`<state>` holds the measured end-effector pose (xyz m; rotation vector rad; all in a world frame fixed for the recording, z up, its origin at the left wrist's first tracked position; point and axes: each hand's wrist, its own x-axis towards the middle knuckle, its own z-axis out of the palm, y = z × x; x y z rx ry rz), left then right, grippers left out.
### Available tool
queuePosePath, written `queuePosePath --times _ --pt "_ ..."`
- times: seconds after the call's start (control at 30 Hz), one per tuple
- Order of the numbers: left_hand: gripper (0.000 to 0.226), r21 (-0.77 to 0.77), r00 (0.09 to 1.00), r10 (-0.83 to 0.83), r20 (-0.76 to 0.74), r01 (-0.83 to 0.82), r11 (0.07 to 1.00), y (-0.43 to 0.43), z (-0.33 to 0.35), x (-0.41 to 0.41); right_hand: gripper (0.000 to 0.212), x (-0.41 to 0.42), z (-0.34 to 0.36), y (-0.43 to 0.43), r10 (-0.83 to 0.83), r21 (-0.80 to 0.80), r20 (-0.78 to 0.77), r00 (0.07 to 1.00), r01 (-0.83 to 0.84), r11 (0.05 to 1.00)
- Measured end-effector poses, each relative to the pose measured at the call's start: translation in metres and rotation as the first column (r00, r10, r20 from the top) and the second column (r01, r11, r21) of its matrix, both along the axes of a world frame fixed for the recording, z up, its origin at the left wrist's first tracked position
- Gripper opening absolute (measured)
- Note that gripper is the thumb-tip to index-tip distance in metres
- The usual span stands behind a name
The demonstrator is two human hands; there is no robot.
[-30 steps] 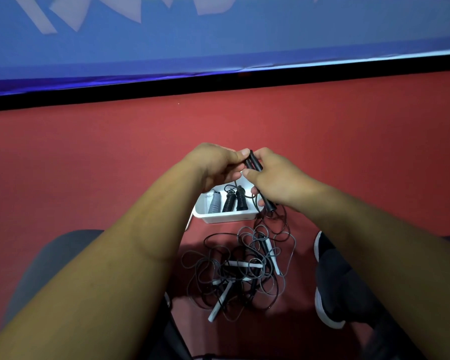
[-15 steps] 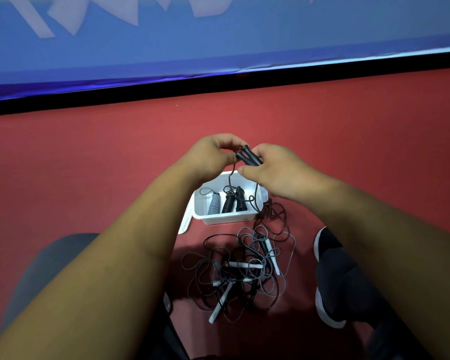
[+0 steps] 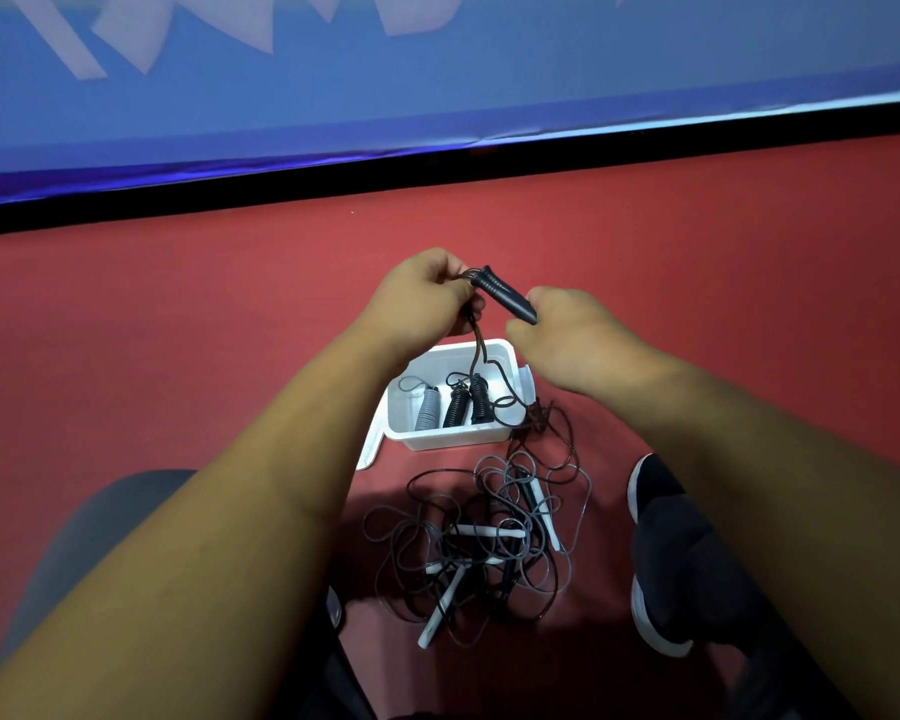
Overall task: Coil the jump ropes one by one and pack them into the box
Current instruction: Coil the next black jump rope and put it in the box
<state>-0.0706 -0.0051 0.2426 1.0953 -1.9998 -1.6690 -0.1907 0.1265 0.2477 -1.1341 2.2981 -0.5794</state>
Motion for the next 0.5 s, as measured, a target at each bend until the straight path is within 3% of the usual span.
queuePosePath --times 0.3,0.5 --pt "0.013 0.360 0.975 -0.146 -0.168 0.199 0.912 -0.018 0.027 0.019 0.027 -0.005 0.008 -0.003 0.024 -0.063 0.032 0.999 -0.022 0.998" --pt "0.010 0.333 0.966 -0.148 -0.212 0.214 0.918 -0.019 0.030 0.025 0.026 -0.002 0.013 -0.002 0.016 -0.142 0.182 0.983 0.010 0.990"
